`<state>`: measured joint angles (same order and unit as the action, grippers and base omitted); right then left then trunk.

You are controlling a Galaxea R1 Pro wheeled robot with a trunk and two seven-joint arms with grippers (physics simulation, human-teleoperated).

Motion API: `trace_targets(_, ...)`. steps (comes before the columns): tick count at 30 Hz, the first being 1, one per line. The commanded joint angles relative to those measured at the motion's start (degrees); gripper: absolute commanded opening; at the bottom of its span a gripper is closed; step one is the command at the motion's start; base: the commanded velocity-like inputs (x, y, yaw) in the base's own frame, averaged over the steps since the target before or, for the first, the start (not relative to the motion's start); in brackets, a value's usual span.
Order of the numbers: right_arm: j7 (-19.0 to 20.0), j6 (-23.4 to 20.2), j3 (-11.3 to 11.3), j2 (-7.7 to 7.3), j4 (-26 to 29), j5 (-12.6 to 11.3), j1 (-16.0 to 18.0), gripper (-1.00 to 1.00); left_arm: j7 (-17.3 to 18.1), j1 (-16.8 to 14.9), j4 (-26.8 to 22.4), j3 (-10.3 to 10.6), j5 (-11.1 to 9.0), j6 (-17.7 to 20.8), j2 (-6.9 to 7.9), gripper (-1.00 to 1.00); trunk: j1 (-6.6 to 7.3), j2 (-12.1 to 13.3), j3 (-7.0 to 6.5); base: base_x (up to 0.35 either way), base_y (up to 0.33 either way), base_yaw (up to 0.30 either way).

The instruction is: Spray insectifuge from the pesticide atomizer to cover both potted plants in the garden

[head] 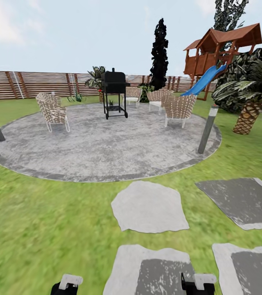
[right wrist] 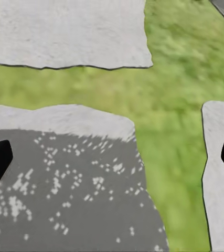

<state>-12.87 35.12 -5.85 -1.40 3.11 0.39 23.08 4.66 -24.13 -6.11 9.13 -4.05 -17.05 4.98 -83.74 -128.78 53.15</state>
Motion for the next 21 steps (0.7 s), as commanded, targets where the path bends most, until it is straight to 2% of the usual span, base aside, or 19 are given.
trace_targets(1,-0.49,0.04,-0.48,0.00,-0.04,0.05,0.03,1.00,0.18,-0.04,0.05,0.36,-0.43,-0.18,0.03,-1.00,-0.02,-0.02,0.05,0.340,0.000,0.000)
trace_targets(5,-0.49,0.04,-0.48,0.00,-0.04,0.03,0.03,1.00,0.18,-0.04,0.05,0.36,-0.43,-0.18,0.03,-1.00,-0.02,-0.02,0.05,0.340,0.000,0.025)
trace_targets(13,-0.49,0.04,-0.48,0.00,-0.04,0.04,0.03,1.00,0.18,-0.04,0.05,0.36,-0.43,-0.18,0.03,-1.00,-0.02,-0.02,0.05,0.340,0.000,0.165)
trace_targets(21,-0.49,0.04,-0.48,0.00,-0.04,0.05,0.03,1.00,0.18,-0.04,0.05,0.38,-0.43,-0.18,0.03,-1.00,-0.02,-0.02,0.05,0.340,0.000,0.018)
